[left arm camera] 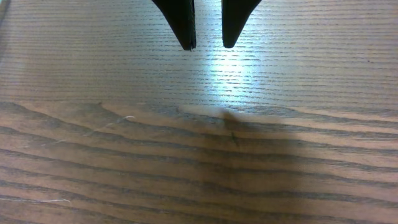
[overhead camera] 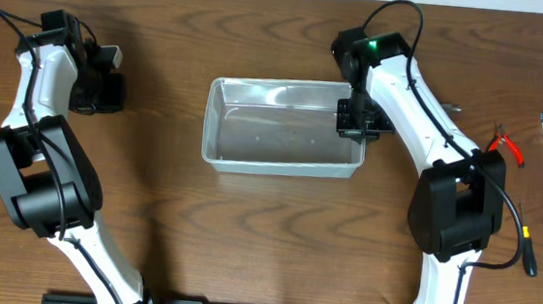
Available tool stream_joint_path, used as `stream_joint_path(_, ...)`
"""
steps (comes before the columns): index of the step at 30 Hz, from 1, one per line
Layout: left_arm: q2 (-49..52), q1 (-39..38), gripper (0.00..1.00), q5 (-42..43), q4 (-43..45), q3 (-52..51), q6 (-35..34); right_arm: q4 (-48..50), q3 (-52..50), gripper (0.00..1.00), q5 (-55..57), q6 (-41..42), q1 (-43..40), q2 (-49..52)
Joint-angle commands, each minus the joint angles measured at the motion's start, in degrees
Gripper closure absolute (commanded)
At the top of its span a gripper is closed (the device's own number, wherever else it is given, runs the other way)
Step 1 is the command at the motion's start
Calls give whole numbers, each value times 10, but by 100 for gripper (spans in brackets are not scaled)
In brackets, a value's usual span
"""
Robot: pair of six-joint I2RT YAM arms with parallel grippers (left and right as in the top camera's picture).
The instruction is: Pack container
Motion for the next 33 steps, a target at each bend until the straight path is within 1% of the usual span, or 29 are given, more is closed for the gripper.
stream_joint_path(1, 3, 0, 94, -7, -4, -2, -7, -5, -17, 99, 23, 4, -11, -15)
stream_joint_path(8, 3, 0, 94, -7, -4, -2, -7, 23, -58, 99, 21, 0, -12, -15)
stream_joint_path(23, 3, 0, 94, -7, -14, -2, -7, 36, -60, 98, 21, -16, -13, -15)
stream_joint_path(29, 3, 0, 94, -7, -14, -2, -9, 39, -53, 92, 21, -16, -13, -29)
stream_joint_path(33, 3, 0, 93, -7, -14, -2, -10, 44, -53, 82, 23, -25, -13, -55)
